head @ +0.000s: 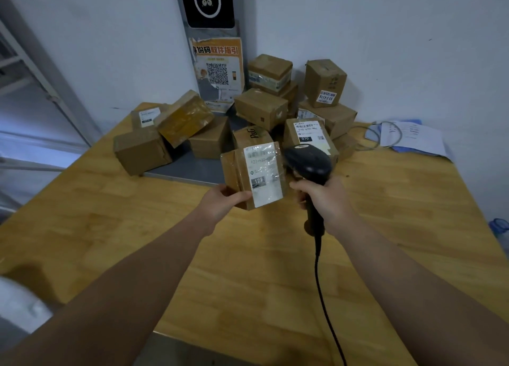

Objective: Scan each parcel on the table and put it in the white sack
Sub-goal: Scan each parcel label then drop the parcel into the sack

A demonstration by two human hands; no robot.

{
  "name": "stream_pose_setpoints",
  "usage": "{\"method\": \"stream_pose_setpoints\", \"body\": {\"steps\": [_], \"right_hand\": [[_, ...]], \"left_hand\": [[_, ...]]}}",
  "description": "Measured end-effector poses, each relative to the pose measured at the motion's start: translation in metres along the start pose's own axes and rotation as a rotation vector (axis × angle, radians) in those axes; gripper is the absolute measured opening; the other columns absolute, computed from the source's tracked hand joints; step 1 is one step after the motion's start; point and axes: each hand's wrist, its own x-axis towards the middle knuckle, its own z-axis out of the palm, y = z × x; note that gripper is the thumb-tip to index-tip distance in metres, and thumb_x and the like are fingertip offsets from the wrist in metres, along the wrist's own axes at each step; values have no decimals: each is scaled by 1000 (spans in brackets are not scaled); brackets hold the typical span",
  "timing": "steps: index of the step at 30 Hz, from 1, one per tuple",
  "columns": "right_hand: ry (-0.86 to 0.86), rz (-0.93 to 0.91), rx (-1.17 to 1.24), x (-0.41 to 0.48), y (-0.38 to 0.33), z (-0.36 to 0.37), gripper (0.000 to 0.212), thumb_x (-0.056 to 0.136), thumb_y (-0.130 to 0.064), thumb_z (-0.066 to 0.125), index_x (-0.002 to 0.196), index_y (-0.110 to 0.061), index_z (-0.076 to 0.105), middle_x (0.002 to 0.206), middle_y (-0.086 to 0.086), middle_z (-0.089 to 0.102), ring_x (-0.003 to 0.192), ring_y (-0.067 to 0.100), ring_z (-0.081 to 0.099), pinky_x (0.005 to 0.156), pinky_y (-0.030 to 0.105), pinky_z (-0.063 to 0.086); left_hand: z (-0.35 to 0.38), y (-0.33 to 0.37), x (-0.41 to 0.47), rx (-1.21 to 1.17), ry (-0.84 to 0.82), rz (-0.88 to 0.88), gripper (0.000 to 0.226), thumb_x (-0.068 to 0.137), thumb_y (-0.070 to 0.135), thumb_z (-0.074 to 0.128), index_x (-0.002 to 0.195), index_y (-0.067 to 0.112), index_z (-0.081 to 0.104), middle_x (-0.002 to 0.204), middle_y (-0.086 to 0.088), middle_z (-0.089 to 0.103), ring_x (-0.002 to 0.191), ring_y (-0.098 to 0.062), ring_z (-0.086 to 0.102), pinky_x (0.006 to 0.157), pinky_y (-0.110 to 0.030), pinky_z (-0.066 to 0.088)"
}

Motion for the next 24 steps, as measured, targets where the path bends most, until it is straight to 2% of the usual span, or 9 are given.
{"method": "stream_pose_setpoints", "body": {"steps": [3, 6, 11, 15, 17, 19, 21, 24], "right_hand": [[-61, 6, -44, -9, 1, 6, 13, 84, -10, 70, 73, -5, 65, 56, 4, 57, 51, 18, 53, 52, 29, 45], [-65, -14, -79, -16, 2, 13, 27, 84, -20, 73, 65, -6, 60, 52, 5, 53, 47, 17, 50, 46, 26, 43], [-145, -18, -106, -22, 3, 18, 27, 81, -27, 75, 68, -9, 59, 53, 5, 50, 48, 17, 48, 49, 28, 42], [-175, -6, -125, -24, 0, 21, 22, 81, -29, 75, 70, -13, 62, 54, 5, 49, 49, 17, 46, 51, 29, 41], [-166, 2, -178, -24, -1, 23, 22, 82, -29, 75, 73, -10, 66, 53, 7, 50, 47, 17, 47, 51, 29, 42], [-166, 31, -200, -24, -2, 24, 27, 84, -26, 71, 69, -5, 63, 52, 8, 51, 46, 17, 47, 53, 30, 43], [-171, 67, -216, -23, -3, 24, 29, 85, -22, 68, 62, -7, 58, 52, 7, 51, 47, 18, 47, 56, 31, 43], [-161, 122, -211, -22, -7, 24, 27, 85, -19, 66, 62, -8, 58, 54, 7, 52, 47, 17, 48, 55, 30, 44]], "left_hand": [[-2, -7, -4, 15, 23, 11, 30, 81, 32, 75, 108, 21, 67, 98, 8, 70, 92, -4, 61, 84, -25, 42], [-4, -13, -3, 38, 64, -9, 41, 80, 35, 75, 115, 16, 65, 104, 4, 68, 98, -11, 61, 89, -28, 43], [-6, -17, -1, 25, 112, -62, 49, 79, 38, 75, 121, 15, 62, 109, 3, 66, 108, -18, 58, 104, -39, 43], [-8, -20, 0, 0, 129, -80, 46, 81, 38, 74, 119, 15, 63, 101, 6, 65, 108, -17, 57, 102, -35, 42], [-9, -22, 2, 1, 126, -82, 45, 81, 39, 74, 118, 16, 64, 99, 7, 65, 107, -16, 57, 99, -33, 42], [-10, -25, 4, 1, 122, -91, 48, 80, 40, 74, 121, 16, 63, 107, 5, 67, 111, -18, 56, 103, -36, 41], [-11, -28, 6, -3, 124, -103, 54, 80, 42, 74, 125, 16, 61, 117, 1, 66, 115, -20, 54, 108, -41, 39], [-13, -31, 9, -23, 126, -125, 55, 79, 44, 74, 124, 16, 60, 119, 1, 65, 118, -21, 53, 109, -44, 38]]}}
